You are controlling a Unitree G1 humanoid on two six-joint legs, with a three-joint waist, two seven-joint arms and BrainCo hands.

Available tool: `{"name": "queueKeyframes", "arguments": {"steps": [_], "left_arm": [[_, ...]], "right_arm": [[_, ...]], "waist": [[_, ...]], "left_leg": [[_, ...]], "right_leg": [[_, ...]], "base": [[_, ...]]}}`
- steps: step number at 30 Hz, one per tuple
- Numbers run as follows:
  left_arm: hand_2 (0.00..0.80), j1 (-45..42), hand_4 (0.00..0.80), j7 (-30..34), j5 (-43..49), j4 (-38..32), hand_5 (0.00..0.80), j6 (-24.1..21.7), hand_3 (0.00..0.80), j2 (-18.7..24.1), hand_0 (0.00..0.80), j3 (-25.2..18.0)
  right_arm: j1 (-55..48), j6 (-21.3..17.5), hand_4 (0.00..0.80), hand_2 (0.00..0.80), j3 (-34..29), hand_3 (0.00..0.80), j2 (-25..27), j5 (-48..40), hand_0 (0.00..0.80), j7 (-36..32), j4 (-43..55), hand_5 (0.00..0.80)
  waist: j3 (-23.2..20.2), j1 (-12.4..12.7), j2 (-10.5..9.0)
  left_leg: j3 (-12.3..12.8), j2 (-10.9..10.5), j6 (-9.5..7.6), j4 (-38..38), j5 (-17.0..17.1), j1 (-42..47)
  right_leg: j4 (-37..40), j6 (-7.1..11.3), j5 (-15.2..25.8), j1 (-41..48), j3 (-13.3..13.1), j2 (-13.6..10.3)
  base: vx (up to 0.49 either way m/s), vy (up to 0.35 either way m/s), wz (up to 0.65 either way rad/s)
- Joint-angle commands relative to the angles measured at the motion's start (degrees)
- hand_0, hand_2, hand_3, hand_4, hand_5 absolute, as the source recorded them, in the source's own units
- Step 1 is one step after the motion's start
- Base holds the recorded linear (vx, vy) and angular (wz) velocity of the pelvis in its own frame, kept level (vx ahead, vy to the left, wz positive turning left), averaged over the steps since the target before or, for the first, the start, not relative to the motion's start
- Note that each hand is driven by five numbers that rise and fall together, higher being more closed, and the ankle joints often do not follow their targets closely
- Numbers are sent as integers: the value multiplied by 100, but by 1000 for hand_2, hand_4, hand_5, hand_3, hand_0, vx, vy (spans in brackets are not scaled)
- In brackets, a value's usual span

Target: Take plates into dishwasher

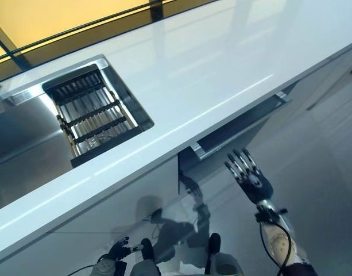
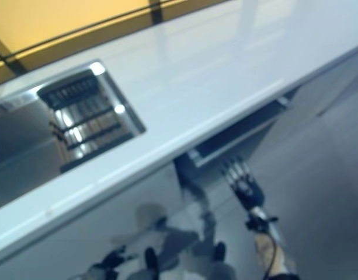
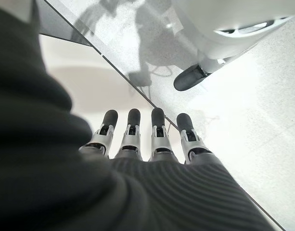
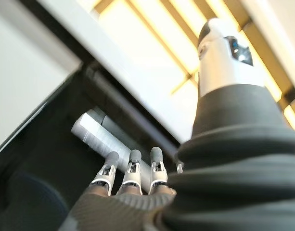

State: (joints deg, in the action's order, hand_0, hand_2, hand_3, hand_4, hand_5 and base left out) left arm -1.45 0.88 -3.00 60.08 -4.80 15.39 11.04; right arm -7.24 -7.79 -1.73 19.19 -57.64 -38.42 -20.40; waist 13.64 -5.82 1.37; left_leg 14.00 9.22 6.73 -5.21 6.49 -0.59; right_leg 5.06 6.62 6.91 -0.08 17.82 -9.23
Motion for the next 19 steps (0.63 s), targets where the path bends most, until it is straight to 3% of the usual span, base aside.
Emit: {"name": "queueKeyframes", "arguments": {"steps": [1, 5, 7, 11, 14, 19], "left_arm": [[0, 163, 0, 2, 167, 244, 0, -148, 0, 399, 0, -275], [0, 249, 0, 29, 261, 286, 0, -85, 0, 499, 0, -264], [0, 294, 0, 57, 310, 321, 0, -55, 0, 552, 0, -248], [0, 408, 0, -32, 286, 358, 0, 100, 0, 528, 0, -137], [0, 486, 0, -57, 184, 396, 0, 225, 0, 493, 0, -22], [0, 611, 0, -137, 171, 408, 0, 421, 0, 391, 0, 122]], "right_arm": [[-100, 264, 0, 0, 85, 0, 91, 877, 0, -1135, -519, 0], [-152, 131, 0, 0, 413, 0, 335, 2350, 0, -962, -2138, 0], [-68, 4, 0, 0, 555, 0, 426, 3054, 0, -305, -2913, 0], [360, 237, 0, 0, 670, 0, 500, 4343, 0, 1621, -3912, 0], [711, 586, 0, 0, 952, 0, 459, 5242, 0, 2315, -4217, 0], [1198, 1069, 0, 0, 1483, 0, 364, 6322, 0, 2806, -4599, 0]], "waist": [[73, -147, -263], [23, -11, -352], [-29, 90, -386], [-138, 285, -394], [-166, 428, -373], [-240, 714, -320]], "left_leg": [[458, -152, -246, 67, -284, 241], [353, -161, -261, 63, -307, 285], [283, -171, -257, 56, -318, 319], [137, -166, -269, 48, -303, 360], [19, -154, -281, 107, -325, 404], [-256, -124, -286, 285, -359, 381]], "right_leg": [[-408, -112, -625, 57, -270, 177], [-385, -120, -650, 156, -216, 223], [-357, -119, -655, 223, -174, 244], [-332, -138, -653, 332, -128, 263], [-373, -170, -704, 419, -102, 265], [-449, -288, -823, 553, -10, 295]], "base": [[0, 0, 0], [1, -55, 0], [20, -75, 4], [14, -52, 11], [-21, -59, 9], [-37, -84, 18]]}}
